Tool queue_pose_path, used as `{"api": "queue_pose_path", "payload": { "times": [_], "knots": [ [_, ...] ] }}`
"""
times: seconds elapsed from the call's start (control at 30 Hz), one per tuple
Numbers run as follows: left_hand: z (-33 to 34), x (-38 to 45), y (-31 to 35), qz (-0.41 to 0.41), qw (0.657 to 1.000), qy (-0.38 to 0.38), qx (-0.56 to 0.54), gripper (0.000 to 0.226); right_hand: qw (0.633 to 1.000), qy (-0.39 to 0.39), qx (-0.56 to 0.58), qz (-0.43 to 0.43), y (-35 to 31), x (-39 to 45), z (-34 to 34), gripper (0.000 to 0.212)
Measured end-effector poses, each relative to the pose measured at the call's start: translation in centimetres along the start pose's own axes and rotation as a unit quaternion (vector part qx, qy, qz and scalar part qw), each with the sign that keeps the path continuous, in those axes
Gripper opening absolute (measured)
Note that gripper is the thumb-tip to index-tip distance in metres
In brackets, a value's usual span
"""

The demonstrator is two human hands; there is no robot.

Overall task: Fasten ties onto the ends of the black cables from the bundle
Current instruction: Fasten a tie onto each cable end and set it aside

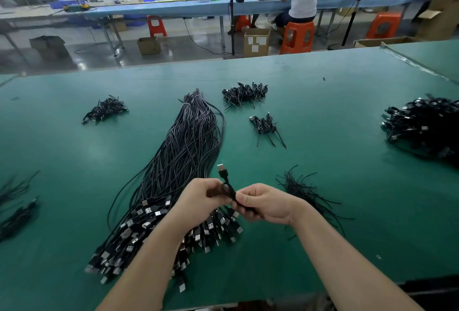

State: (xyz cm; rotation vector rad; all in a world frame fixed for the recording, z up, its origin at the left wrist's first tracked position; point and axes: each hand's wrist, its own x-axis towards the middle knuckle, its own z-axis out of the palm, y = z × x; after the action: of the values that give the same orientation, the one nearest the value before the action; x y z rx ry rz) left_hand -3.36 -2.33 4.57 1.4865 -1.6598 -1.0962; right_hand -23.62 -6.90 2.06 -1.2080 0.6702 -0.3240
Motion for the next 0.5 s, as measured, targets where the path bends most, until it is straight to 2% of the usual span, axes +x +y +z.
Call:
{"api": "queue_pose_path", "payload": {
  "times": [0.13,0.27,0.37,0.5],
  "knots": [
    [0.2,-0.2,-0.1,-0.001,0.999,-0.001,-0.035,0.022,0.999,-0.003,-0.031,0.020,-0.7,-0.1,0.0,0.028],
    [0.5,-0.1,-0.3,-0.015,1.000,0.018,-0.022,0.017,0.993,0.020,-0.112,0.023,-1.3,0.1,0.3,0.029],
    [0.7,-0.1,-0.4,-0.027,0.998,0.045,0.025,0.018,0.983,0.079,-0.167,0.002,-1.6,0.4,0.5,0.017],
    [1.2,-0.1,-0.2,-0.048,0.994,0.075,0.059,0.018,0.933,0.171,-0.312,-0.056,-1.5,0.9,0.9,0.014]
  ]
}}
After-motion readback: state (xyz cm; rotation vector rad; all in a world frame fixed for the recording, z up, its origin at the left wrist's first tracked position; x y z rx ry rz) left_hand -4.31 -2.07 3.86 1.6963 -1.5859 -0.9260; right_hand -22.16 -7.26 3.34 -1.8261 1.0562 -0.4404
